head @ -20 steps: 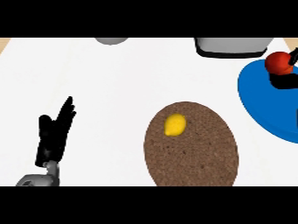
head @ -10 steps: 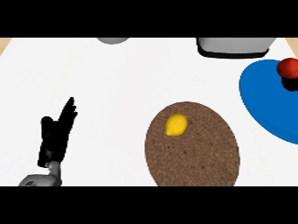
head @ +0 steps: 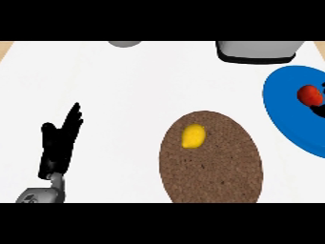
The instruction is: Pick the tomato from the placemat and place it in the plate
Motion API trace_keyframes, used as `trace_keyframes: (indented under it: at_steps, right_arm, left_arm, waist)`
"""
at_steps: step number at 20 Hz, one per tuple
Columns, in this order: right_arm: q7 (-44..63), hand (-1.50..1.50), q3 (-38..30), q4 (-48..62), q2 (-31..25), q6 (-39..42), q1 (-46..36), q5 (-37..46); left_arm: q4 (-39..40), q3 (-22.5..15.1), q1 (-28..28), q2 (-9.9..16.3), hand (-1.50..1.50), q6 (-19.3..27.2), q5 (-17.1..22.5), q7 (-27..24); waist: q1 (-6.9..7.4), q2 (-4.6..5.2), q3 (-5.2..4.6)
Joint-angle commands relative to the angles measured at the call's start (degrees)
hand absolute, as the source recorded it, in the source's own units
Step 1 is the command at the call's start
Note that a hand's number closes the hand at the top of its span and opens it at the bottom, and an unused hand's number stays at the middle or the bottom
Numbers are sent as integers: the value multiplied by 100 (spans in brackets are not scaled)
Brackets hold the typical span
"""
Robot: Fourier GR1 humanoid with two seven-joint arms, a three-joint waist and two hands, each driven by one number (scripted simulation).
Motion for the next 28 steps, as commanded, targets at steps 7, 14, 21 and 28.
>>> trace_keyframes:
  at_steps: [7, 14, 21, 28]
  right_arm:
    - [-2015, -150, -416, 446, -91, 192, 47, -854]
    - [-2684, -150, -1956, 638, -176, 434, -143, -2536]
    - [-3201, -150, -2156, 1024, -675, 1567, 243, -3219]
    - [-3958, -150, -1727, 1376, -640, 1515, 403, -3341]
  left_arm:
    - [-286, -65, 261, -48, 0, 91, -146, -44]
    - [-123, -7, 252, -7, 0, -41, -44, -40]
    - [-42, 81, 236, 10, 0, -102, -31, -202]
    - [105, 74, 59, -115, 0, -56, -124, -113]
  waist:
    - [-109, -49, -1]
    - [-107, -24, 7]
    - [-66, -16, 1]
    - [-33, -10, 1]
